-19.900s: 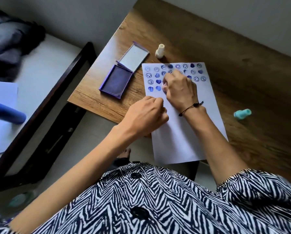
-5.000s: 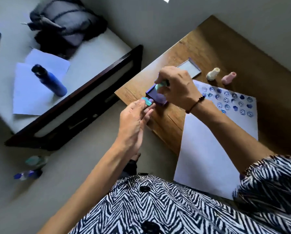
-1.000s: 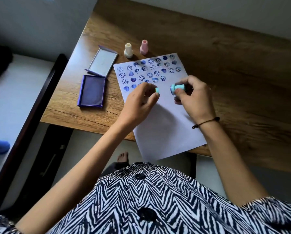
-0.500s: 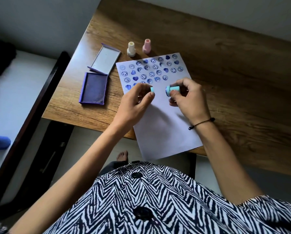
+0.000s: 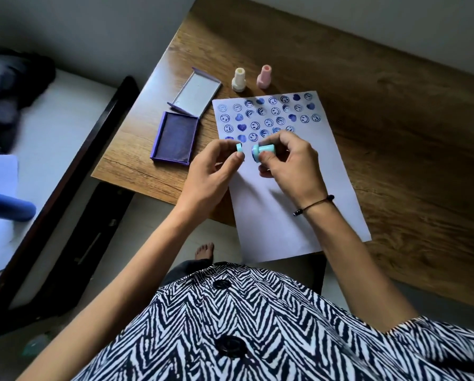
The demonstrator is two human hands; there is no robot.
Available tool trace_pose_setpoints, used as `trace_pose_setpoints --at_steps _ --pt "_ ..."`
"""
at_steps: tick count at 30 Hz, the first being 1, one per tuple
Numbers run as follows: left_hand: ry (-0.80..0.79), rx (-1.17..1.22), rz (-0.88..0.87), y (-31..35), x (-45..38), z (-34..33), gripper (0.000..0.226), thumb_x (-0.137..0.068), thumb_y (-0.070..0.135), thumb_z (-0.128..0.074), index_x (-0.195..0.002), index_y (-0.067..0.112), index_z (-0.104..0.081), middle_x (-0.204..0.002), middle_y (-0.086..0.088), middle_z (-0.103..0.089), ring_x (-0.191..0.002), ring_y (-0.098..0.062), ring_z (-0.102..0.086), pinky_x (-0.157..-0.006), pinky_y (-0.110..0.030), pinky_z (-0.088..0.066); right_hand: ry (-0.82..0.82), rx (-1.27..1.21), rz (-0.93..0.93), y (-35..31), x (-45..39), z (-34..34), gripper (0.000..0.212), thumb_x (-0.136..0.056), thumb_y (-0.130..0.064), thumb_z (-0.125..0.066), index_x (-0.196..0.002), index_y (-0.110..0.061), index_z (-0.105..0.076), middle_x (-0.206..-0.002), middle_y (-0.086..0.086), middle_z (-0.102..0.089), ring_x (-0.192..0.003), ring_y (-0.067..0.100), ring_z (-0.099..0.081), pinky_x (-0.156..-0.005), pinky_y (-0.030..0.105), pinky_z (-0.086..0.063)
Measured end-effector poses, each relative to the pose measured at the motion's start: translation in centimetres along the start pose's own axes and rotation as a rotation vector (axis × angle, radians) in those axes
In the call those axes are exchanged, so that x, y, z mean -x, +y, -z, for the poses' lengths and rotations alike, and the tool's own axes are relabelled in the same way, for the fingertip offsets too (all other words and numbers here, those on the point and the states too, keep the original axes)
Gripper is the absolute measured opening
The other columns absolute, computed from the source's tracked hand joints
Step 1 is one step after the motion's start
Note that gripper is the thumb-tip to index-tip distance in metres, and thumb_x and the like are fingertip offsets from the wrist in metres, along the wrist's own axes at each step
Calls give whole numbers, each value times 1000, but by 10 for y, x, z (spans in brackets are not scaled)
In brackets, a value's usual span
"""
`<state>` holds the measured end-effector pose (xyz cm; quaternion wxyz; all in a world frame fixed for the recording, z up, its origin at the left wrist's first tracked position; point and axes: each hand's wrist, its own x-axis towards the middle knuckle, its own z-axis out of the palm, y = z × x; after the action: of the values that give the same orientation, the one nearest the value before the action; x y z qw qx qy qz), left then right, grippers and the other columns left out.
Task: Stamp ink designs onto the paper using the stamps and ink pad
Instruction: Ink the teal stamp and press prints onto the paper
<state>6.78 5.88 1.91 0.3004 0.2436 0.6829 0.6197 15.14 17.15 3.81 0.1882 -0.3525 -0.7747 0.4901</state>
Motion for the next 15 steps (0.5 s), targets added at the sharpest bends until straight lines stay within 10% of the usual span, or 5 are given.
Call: trace_pose_setpoints --at_steps 10,15 --pt "166 50 24 2 19 24 24 -82 24 -57 -103 12 -59 -101 -10 -63 -93 -20 -57 -95 -53 -45 -163 -16 113 -28 1 -32 10 -83 -6 -63 -92 -2 -63 -82 8 -65 -76 29 -67 -73 50 -59" --pt "272 115 45 -1 27 39 15 -88 12 -54 -101 12 -59 -94 -6 -63 -89 -16 -59 -88 -36 -49 -197 121 235 -41 -2 -50 12 -81 -5 -62 -92 -4 -64 -92 12 -67 -88 28 -63 -82 44 -55"
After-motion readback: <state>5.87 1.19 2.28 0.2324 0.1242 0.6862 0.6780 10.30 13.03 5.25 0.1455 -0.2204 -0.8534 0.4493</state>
